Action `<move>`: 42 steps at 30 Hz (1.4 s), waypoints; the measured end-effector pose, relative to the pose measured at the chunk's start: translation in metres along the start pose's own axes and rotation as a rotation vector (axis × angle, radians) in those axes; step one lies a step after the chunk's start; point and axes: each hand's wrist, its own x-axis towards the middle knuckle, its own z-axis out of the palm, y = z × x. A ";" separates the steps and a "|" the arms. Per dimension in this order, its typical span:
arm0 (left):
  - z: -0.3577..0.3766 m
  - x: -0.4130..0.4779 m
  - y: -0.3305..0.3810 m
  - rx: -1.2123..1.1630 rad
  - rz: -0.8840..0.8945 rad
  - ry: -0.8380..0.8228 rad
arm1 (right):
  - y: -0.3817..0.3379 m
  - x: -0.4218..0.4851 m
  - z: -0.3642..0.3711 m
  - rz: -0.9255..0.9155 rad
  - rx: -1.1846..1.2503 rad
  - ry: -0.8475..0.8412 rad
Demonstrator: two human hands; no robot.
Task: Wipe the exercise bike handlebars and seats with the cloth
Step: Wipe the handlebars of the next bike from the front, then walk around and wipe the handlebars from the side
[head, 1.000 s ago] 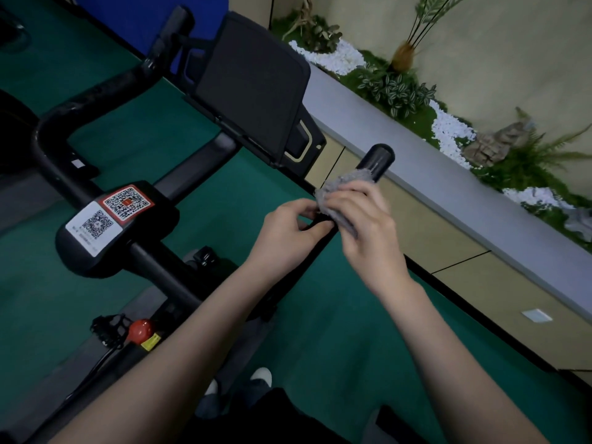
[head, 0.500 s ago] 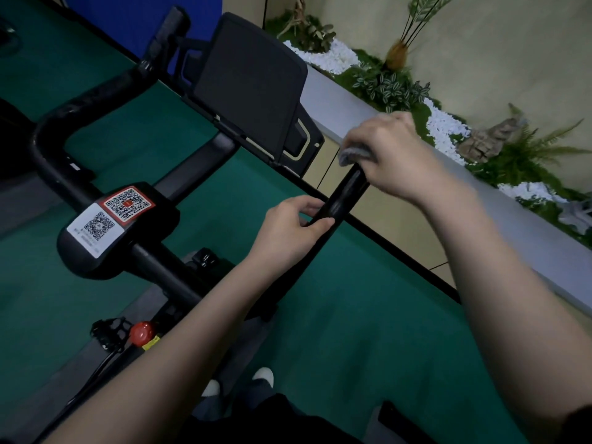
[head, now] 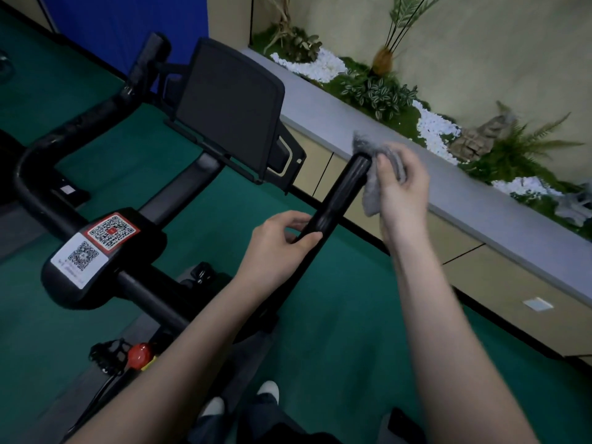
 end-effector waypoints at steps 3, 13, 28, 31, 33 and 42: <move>0.000 0.000 -0.001 -0.007 0.007 0.003 | 0.014 -0.021 0.011 0.082 0.266 0.168; 0.001 0.003 -0.001 -0.008 0.009 0.002 | 0.038 -0.032 0.013 0.329 0.490 -0.027; -0.006 0.002 -0.002 0.088 0.031 -0.056 | 0.049 -0.087 0.014 0.321 0.298 -0.110; -0.007 0.000 -0.001 0.146 0.085 -0.067 | 0.045 -0.093 0.004 0.268 0.144 -0.118; -0.009 0.000 0.001 0.174 0.121 -0.071 | 0.040 -0.099 -0.004 0.235 0.056 -0.086; -0.016 -0.014 0.009 0.333 0.358 -0.076 | 0.035 -0.144 -0.039 0.177 -0.272 0.108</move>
